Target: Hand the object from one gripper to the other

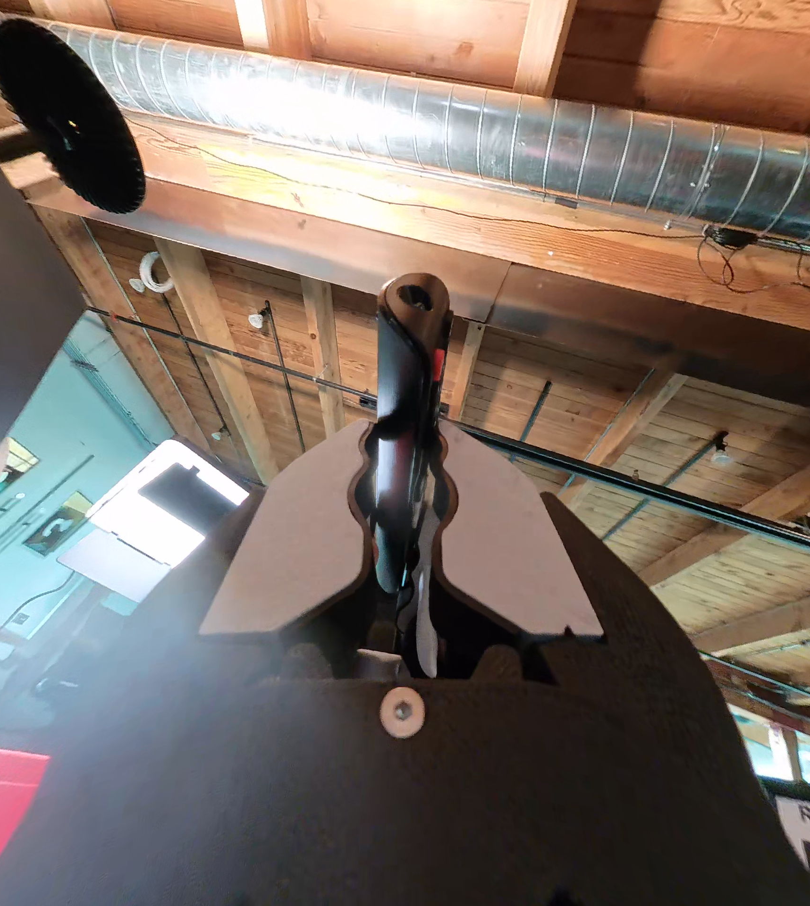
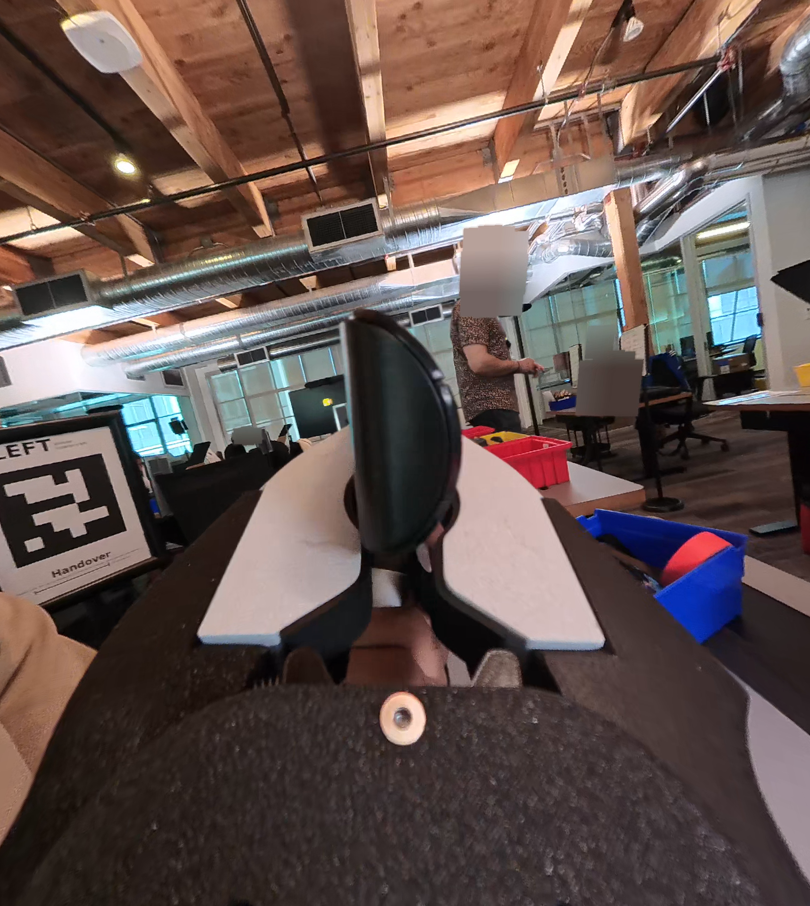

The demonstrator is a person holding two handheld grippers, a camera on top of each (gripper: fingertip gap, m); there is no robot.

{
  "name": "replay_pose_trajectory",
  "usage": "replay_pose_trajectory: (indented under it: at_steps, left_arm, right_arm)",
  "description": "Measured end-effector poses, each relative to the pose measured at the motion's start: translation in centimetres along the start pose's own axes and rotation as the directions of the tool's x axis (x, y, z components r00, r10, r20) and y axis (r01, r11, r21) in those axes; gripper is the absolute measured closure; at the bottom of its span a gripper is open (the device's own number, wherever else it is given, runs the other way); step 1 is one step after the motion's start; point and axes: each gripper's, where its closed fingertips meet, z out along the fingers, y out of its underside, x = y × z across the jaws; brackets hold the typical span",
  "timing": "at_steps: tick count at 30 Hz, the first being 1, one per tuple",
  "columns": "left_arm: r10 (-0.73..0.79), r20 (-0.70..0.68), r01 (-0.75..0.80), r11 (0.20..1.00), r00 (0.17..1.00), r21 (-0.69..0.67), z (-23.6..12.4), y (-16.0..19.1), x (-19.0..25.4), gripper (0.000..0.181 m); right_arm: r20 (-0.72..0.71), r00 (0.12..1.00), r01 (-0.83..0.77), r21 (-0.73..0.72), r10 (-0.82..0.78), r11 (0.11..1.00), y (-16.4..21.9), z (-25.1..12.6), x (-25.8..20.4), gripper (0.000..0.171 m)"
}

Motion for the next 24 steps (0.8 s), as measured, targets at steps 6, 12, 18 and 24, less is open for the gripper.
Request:
replay_pose_trajectory:
  at_steps: [6,12,18,24]
  left_arm:
    - [0.019,-0.061,-0.027,0.991,0.998,-0.130,0.6,2.5,0.6,0.154]
    - [0.159,-0.031,-0.162,0.960,0.987,-0.227,0.7,3.6,0.4,0.157]
    - [0.229,-0.002,-0.221,0.935,0.973,-0.279,0.7,4.3,0.0,0.162]
    - [0.069,0.030,-0.065,0.993,0.997,-0.095,0.4,1.6,0.1,0.163]
  right_arm:
    - [-0.017,1.000,-0.006,0.021,0.007,1.000,-1.1,-0.7,-0.1,0.149]
    - [-0.017,0.999,-0.033,-0.045,0.032,0.998,-0.7,-0.8,-0.3,0.149]
    - [-0.012,0.998,-0.061,-0.073,0.060,0.995,-0.5,-1.2,-0.3,0.149]
    - [0.003,1.000,-0.026,-0.008,0.026,1.000,-0.3,-0.2,-0.1,0.141]
